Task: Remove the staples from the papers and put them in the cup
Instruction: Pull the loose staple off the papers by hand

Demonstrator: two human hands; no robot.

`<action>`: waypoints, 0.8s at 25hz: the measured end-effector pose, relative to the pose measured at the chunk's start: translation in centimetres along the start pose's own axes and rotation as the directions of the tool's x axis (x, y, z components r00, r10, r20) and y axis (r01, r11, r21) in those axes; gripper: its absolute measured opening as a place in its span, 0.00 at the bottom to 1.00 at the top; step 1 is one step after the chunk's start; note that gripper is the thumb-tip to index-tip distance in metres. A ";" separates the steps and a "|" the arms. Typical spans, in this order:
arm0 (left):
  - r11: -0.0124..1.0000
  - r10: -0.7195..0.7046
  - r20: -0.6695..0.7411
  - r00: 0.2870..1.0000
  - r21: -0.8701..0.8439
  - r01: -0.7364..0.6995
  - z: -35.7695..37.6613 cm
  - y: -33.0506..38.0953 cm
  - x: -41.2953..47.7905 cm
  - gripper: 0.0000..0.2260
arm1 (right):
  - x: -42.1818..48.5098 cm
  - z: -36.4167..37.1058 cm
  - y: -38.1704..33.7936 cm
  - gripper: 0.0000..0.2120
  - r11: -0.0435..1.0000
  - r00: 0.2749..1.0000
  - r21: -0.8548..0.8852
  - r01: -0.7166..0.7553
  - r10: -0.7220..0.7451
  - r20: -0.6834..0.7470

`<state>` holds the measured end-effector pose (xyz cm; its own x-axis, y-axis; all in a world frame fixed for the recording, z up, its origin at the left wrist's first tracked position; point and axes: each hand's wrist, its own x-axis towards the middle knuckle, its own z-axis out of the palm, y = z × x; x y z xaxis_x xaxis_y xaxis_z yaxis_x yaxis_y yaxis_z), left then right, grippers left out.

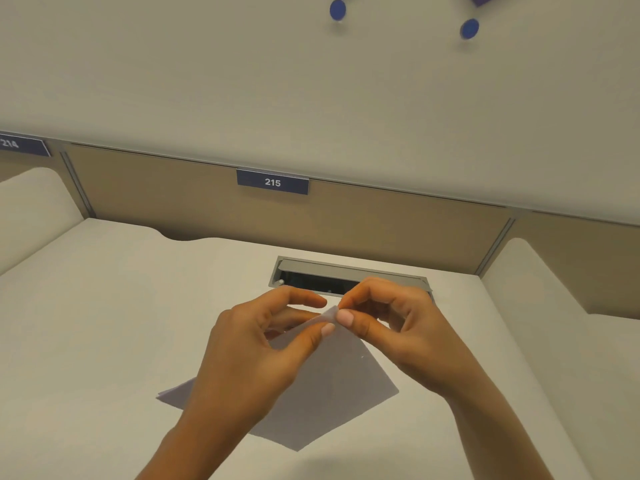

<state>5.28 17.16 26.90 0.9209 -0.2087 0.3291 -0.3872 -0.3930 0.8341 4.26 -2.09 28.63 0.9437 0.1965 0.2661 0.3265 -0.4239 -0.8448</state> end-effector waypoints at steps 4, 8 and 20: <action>1.000 0.023 -0.003 1.000 -0.004 -0.023 -0.5 0.4 -0.9 0.12 | -0.9 -0.1 -1.0 0.07 0.998 1.000 0.057 -0.023 0.024 -0.016; 0.999 0.042 -0.033 0.999 0.012 -0.041 -0.7 0.7 -1.4 0.12 | -1.6 0.1 -1.7 0.08 0.998 1.000 0.061 -0.021 0.022 -0.006; 0.989 0.117 -0.119 0.986 0.105 -0.105 -0.7 1.9 -3.0 0.05 | -3.0 1.1 -2.7 0.01 0.957 0.973 -0.217 0.193 -0.215 -0.081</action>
<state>1.78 17.63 27.81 0.8681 -0.1454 0.4747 -0.4839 -0.4612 0.7437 0.48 -0.57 29.62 0.8528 0.2107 0.4779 0.5060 -0.5599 -0.6561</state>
